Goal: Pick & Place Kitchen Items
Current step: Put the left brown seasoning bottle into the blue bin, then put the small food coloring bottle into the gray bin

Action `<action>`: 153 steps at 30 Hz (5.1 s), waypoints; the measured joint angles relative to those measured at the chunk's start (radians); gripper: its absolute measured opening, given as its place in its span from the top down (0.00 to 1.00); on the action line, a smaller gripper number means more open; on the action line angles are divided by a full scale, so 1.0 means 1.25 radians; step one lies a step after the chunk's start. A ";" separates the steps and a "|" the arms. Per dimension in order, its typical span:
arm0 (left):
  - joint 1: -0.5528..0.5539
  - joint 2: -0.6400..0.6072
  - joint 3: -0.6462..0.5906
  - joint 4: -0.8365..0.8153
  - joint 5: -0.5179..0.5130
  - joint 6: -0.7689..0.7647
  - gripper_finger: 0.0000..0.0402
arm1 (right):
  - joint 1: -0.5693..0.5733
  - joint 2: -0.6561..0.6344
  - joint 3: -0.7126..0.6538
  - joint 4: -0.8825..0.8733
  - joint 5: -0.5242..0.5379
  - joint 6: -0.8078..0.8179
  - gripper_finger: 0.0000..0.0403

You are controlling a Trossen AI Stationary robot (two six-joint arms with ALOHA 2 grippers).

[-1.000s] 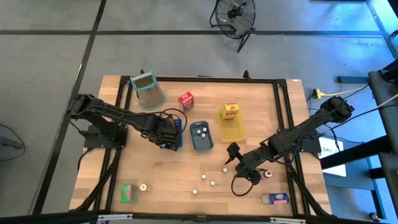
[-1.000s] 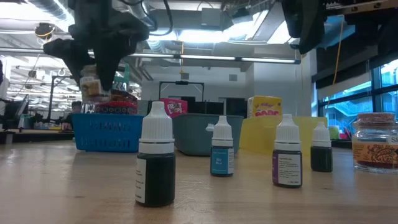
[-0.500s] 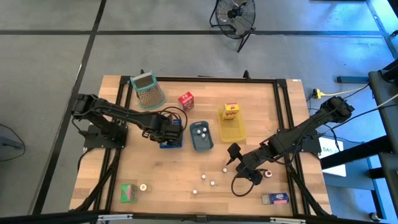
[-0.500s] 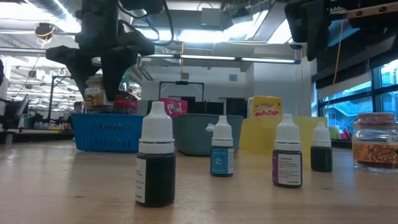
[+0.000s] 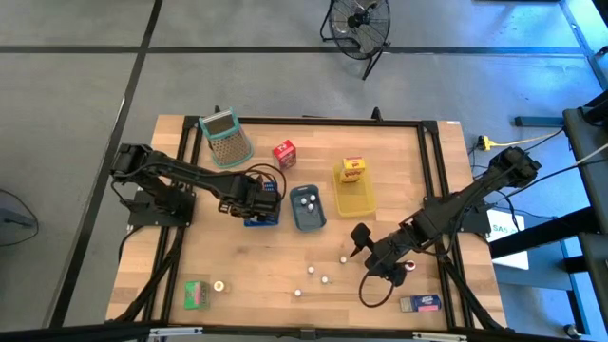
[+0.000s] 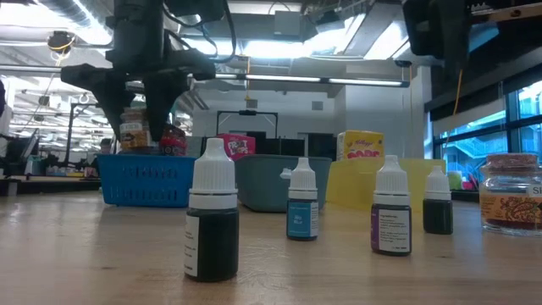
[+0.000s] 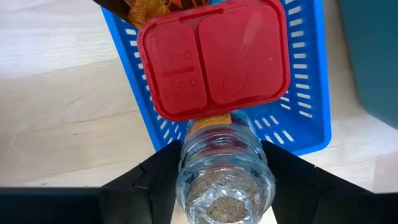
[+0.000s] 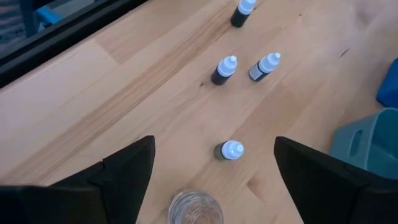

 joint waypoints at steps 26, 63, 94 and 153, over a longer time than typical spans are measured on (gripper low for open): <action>-0.001 0.000 0.000 0.005 -0.016 -0.013 0.51 | 0.000 0.000 0.000 -0.011 -0.004 0.002 0.17; -0.001 0.086 -0.035 0.090 0.020 0.064 0.48 | 0.001 0.000 -0.003 -0.011 -0.006 0.009 0.18; -0.001 0.083 0.005 0.038 0.056 0.094 0.35 | 0.001 0.000 -0.004 -0.017 -0.006 0.023 0.18; -0.374 0.083 0.307 0.056 -0.402 0.895 0.35 | -0.069 0.000 -0.004 0.204 0.075 0.121 0.17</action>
